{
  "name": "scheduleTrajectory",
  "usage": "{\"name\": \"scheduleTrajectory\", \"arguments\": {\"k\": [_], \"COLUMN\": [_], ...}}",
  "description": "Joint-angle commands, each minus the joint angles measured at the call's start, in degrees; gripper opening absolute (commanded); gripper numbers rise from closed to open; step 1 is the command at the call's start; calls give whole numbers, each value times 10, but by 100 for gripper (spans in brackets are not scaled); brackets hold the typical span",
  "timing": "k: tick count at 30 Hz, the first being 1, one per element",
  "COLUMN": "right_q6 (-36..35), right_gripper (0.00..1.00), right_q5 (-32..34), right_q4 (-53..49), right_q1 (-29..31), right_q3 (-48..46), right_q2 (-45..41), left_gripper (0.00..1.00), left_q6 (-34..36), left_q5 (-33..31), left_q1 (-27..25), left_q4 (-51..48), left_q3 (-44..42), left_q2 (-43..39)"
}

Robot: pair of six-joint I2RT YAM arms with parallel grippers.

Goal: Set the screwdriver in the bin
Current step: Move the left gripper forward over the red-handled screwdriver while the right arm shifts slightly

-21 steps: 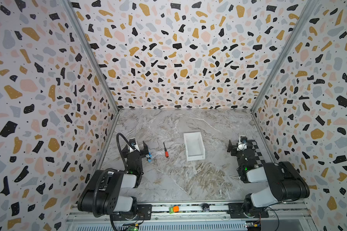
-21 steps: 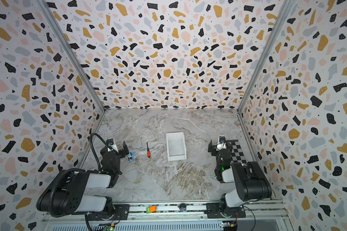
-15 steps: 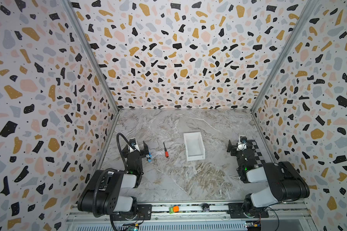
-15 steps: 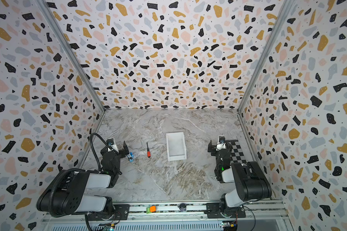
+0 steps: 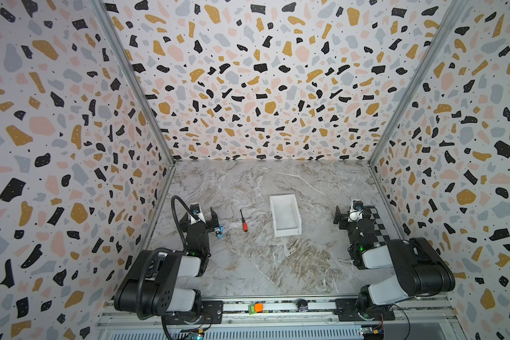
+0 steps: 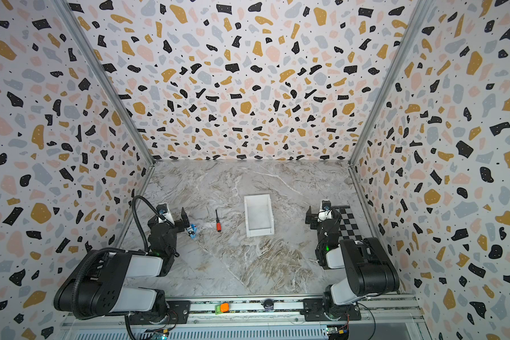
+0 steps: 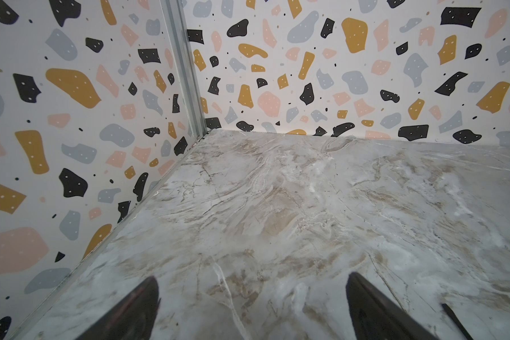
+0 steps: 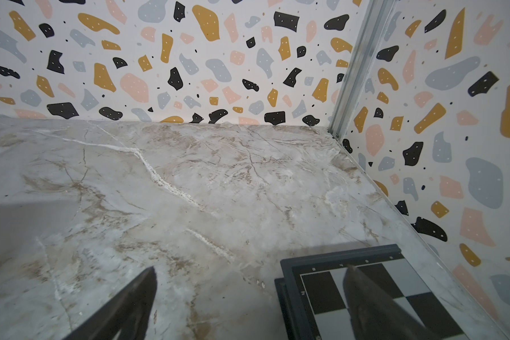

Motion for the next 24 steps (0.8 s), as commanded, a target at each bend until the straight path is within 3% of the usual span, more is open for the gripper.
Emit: {"name": "scheduleTrajectory", "arguments": {"k": [1, 5, 8, 10, 13, 16, 18, 20, 24], "right_q6": [6, 6, 14, 56, 103, 138, 146, 148, 150], "right_gripper": [99, 99, 99, 99, 99, 99, 99, 99, 99], "right_q5": [-3, -4, 2, -8, -82, -111, -145, -184, -197], "right_q4": [7, 14, -76, -215, -346, -474, -568, -626, -727], "right_q1": [-2, -3, -6, -27, -61, -62, -62, -56, -9], "right_q3": [-3, -4, 18, 63, 105, 158, 212, 254, 342], "right_q2": [-9, -9, -62, -115, -187, -242, -252, -245, -214], "left_gripper": [100, 100, 100, 100, 100, 100, 100, 100, 100], "left_q6": [10, 7, -12, -86, -221, -299, -332, -355, -433], "left_q5": [7, 2, -20, -65, -120, -97, -40, -20, -9], "left_q1": [4, 4, 3, 3, 3, -3, -16, -52, -132], "left_q4": [16, -59, -202, -340, -515, -645, -728, -799, -902], "left_q3": [5, 37, 99, 168, 250, 310, 349, 378, 411], "left_q2": [-6, -30, -78, -120, -174, -200, -200, -195, -177]}}
